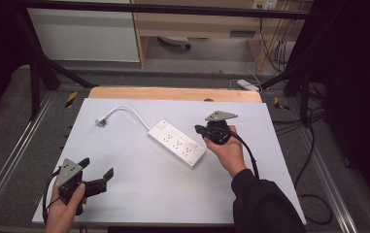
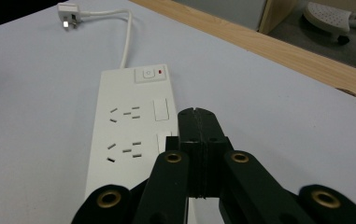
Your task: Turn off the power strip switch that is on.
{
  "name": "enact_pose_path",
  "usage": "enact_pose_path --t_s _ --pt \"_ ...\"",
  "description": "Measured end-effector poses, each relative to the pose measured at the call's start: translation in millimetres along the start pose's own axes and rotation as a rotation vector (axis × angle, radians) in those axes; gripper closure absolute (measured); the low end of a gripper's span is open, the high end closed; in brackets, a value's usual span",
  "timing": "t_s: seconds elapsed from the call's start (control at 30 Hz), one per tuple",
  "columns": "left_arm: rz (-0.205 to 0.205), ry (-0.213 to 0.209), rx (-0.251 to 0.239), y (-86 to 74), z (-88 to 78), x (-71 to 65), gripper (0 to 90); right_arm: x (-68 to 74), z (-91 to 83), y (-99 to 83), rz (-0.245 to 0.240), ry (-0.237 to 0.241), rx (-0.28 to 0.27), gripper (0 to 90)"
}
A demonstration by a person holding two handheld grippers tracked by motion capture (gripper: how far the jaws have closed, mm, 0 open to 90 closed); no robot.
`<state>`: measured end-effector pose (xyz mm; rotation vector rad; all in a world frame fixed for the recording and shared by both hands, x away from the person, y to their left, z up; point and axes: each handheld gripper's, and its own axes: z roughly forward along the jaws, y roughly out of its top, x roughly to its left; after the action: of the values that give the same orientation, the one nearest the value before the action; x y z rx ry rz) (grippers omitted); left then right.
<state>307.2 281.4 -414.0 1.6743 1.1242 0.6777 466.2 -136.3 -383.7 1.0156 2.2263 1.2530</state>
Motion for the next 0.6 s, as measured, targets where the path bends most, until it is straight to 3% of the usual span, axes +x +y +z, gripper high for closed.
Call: enact_pose_path --t_s 0.6 --pt "0.001 0.000 0.000 0.0 -0.1 0.0 5.2 -2.7 9.8 -9.4 0.033 0.000 0.036 90.0"
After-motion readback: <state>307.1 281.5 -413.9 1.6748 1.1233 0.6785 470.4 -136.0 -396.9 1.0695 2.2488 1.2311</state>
